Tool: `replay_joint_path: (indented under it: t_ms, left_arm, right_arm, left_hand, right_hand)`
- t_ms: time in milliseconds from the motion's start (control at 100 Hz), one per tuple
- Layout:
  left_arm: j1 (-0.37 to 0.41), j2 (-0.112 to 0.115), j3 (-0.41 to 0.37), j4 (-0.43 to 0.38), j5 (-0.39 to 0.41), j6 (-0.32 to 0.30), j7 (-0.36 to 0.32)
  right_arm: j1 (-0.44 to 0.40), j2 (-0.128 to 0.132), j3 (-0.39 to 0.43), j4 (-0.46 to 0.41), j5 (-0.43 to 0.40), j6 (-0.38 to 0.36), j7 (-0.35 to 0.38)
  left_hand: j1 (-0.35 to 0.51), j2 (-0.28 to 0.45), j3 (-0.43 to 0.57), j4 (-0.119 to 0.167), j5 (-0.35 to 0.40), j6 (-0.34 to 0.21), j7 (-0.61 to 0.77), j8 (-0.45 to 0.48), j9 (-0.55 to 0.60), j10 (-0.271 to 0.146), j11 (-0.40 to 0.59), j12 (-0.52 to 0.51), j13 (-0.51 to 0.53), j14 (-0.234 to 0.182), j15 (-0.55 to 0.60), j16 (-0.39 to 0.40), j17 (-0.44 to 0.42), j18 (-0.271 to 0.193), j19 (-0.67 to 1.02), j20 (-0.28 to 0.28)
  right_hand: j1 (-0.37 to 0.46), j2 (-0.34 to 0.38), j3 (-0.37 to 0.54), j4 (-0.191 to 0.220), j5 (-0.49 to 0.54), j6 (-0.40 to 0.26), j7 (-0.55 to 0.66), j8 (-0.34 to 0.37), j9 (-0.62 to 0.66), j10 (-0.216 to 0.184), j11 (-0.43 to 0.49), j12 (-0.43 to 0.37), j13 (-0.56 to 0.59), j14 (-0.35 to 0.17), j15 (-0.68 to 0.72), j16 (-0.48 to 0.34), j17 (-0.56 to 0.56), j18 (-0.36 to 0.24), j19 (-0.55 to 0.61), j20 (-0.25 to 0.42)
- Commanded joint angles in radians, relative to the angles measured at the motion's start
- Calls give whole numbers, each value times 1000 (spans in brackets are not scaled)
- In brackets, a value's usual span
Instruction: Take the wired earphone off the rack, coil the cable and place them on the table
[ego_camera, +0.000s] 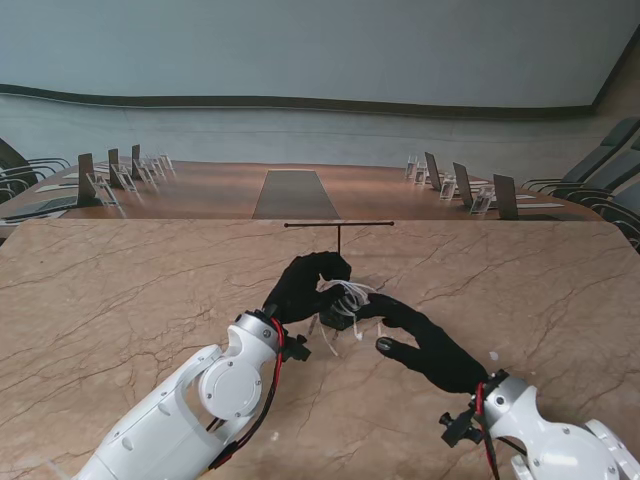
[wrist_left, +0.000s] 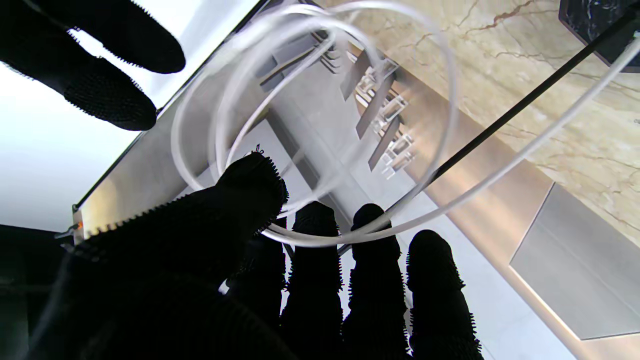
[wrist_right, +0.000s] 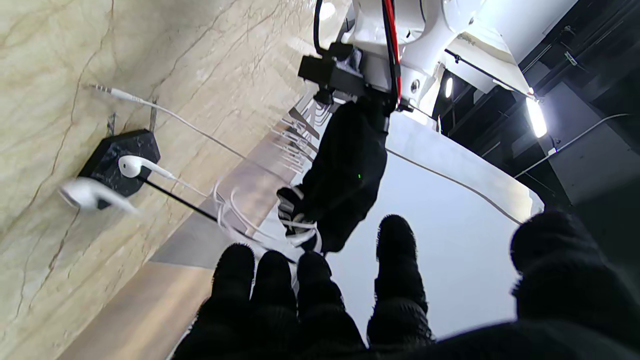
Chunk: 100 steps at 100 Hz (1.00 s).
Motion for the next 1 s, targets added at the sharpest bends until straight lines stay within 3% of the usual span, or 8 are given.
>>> replay_joint_path:
  t_ms: [0,440,620,710,730,830,920,990]
  left_arm:
    - [9,1,1,-12,4,-1,-3]
    - [26,26,-3,-56,27,-23,-67]
    - [27,37,6,-85,31,-42,-104]
    - [28,42,13,-108,20,-49,-131]
    - [27,43,16,-112,17,-51,-135]
    - [16,47,33,-126,11,-62,-158]
    - [1,47,54,-133,2,-68,-173]
    - [-12,46,71,-137,-5,-71,-184]
  right_arm:
    - [-18,-3,11,-13,-2,-9,-16]
    - [-46,-12,80,-6,-6,-33,-42]
    - [-32,-16,109,22,-34,-26,-55]
    - [-11,-24,105,61,-57,-51,-101]
    - [-10,-24,108,64,-56,-46,-99]
    - [2,-26,113,87,-64,-26,-103]
    - [13,-25,114,104,-70,-1,-95]
    - [24,-23,112,116,-77,17,-87]
  left_hand:
    - [26,8,59,10,9,-95,138,55,14,-30,31,28,23,-14,24,2,3,-25,33,22]
    - [31,15,51,12,3,-99,136,60,7,-34,28,28,16,-20,18,0,1,-32,29,19]
    - [33,18,43,12,2,-101,133,61,7,-35,24,26,19,-17,19,0,13,-33,38,22]
    - [47,28,21,16,-1,-101,126,63,2,-34,20,28,11,-11,22,5,43,-54,91,89]
    - [47,28,18,16,-1,-101,126,64,1,-34,18,28,11,-11,21,6,62,-65,101,149]
    - [49,33,9,16,-5,-107,118,65,0,-35,14,28,10,3,30,16,117,-96,164,289]
    - [51,36,5,16,-4,-107,118,65,-1,-35,12,28,8,4,30,18,154,-121,206,366]
    - [52,35,5,16,-4,-107,118,65,-1,-34,11,28,6,4,29,18,161,-127,213,382]
  right_hand:
    - [-48,54,-15,-11,14,13,-14,-10,15,11,33,20,24,10,28,12,17,1,41,-17]
    - [-55,55,2,-10,-20,107,-52,-28,22,53,128,57,72,70,51,21,31,67,88,-28]
    - [25,43,19,17,-44,126,-26,-17,42,69,174,75,112,108,82,50,49,104,112,-18]
    - [67,26,37,39,-30,136,-2,-8,78,81,218,94,164,142,126,79,76,147,145,-4]
    - [70,26,39,40,-41,137,-4,-8,70,80,217,94,155,141,125,79,68,145,144,-4]
    - [112,10,54,59,-27,127,29,13,87,87,264,112,170,156,165,112,73,160,171,12]
    - [138,-3,64,82,-24,130,45,33,93,96,306,129,177,158,204,143,70,170,192,29]
    - [147,-9,70,93,-29,132,51,48,92,102,338,142,184,157,237,168,75,177,214,47]
